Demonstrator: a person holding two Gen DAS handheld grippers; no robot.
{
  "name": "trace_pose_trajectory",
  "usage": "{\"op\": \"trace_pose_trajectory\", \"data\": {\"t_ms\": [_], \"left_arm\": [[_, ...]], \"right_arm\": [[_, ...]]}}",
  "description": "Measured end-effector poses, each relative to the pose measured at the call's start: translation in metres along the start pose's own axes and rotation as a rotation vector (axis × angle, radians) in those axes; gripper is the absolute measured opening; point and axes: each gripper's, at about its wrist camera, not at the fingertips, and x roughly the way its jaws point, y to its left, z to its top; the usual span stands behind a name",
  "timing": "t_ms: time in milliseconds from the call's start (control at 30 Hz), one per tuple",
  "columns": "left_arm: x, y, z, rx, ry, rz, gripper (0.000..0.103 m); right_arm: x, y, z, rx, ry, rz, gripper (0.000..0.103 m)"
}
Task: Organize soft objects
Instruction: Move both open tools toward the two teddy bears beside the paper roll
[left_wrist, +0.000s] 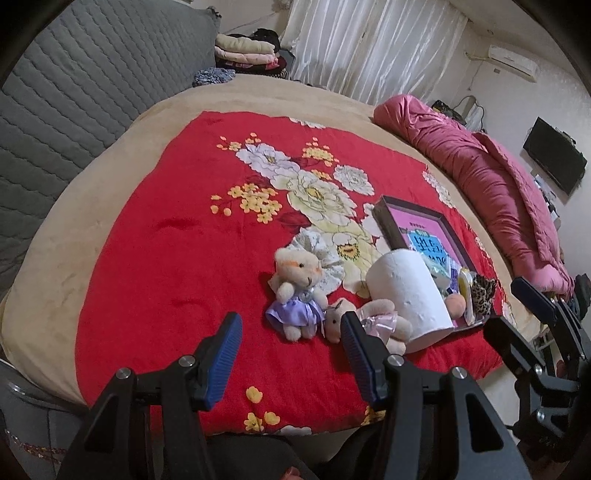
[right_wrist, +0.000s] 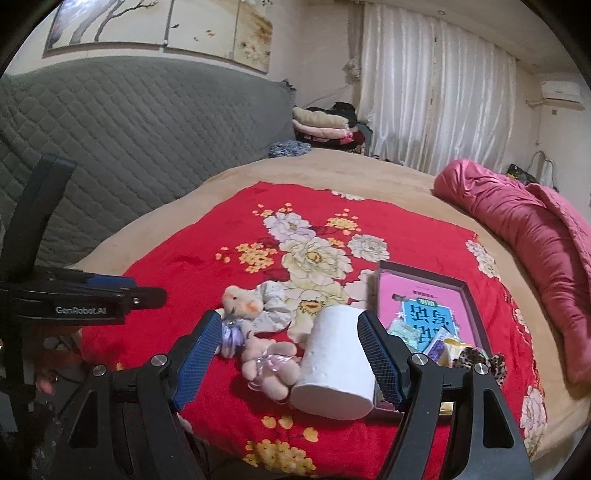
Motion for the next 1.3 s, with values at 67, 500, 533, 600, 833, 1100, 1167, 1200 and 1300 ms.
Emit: {"op": "trace_pose_trajectory", "data": {"t_ms": [67,500,533,600,833,1100,1167,1200,1300], "left_arm": [[0.003,-0.001,-0.002,0.004,0.010,0.000,0.055],[0.025,0.000,-0.013,0.002,0.070,0.014,0.055],[0.027,0.000,-0.014,0.002,0.075,0.014,0.055],[0.031,0.000,-0.015,0.002,0.083,0.016,0.055],[0.044,0.003,-0.019,0.001,0.112,0.018,0.055],[0.060,0.007,-0.023,-0.011,0.147,0.019,0.055],[0.064,0.008,-0.024,-0.012,0.155,0.018,0.055],[0.067,0.009,-0.024,-0.014,0.159,0.018,0.055],[0.075,0.010,-0.024,-0.017,0.169,0.016,0.055]], "right_arm": [[0.003,0.002,-0.002,-0.003,0.008,0.013,0.077],[0.027,0.014,-0.019,-0.033,0.076,0.065,0.077],[0.028,0.014,-0.021,-0.034,0.080,0.068,0.077],[0.033,0.016,-0.023,-0.039,0.091,0.076,0.077],[0.045,0.025,-0.031,-0.083,0.107,0.078,0.077],[0.065,0.026,-0.043,-0.117,0.147,0.072,0.077],[0.072,0.026,-0.046,-0.129,0.160,0.065,0.077],[0.074,0.025,-0.048,-0.133,0.165,0.063,0.077],[0.083,0.027,-0.052,-0.167,0.173,0.048,0.077]]}}
